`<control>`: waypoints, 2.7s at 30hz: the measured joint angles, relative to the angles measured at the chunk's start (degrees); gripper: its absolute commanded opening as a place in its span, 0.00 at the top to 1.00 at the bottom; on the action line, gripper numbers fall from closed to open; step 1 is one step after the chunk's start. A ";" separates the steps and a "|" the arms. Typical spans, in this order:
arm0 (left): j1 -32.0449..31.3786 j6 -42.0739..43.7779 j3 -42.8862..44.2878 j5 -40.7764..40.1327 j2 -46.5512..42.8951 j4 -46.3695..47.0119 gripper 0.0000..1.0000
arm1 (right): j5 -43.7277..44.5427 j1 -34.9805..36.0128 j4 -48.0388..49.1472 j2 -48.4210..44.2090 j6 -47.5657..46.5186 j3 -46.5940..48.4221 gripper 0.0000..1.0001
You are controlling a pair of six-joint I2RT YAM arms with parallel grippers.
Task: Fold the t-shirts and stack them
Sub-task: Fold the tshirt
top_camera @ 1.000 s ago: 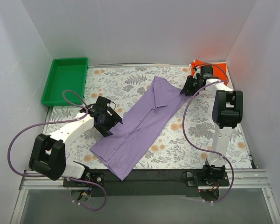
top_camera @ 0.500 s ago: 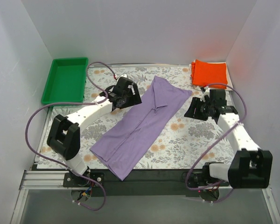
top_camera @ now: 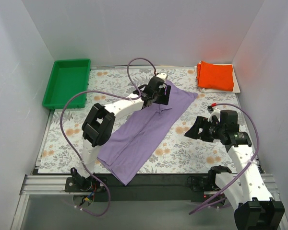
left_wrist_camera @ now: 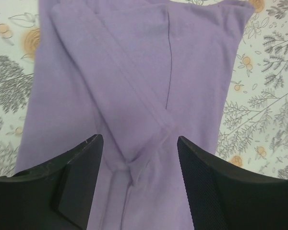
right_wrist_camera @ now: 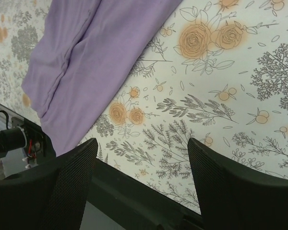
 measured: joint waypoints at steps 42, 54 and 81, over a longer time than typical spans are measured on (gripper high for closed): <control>18.49 -8.17 16.22 -10.10 14.29 -5.20 0.23 | 0.70 10.86 2.32 19.02 -2.89 6.08 0.33; 17.97 -19.10 -12.76 -12.68 -26.05 -25.57 0.26 | 6.27 37.86 14.82 37.11 -0.42 14.03 0.49; 21.46 -35.43 -58.34 2.91 -61.57 -42.29 0.31 | 29.57 69.68 11.08 56.24 -8.94 27.21 0.49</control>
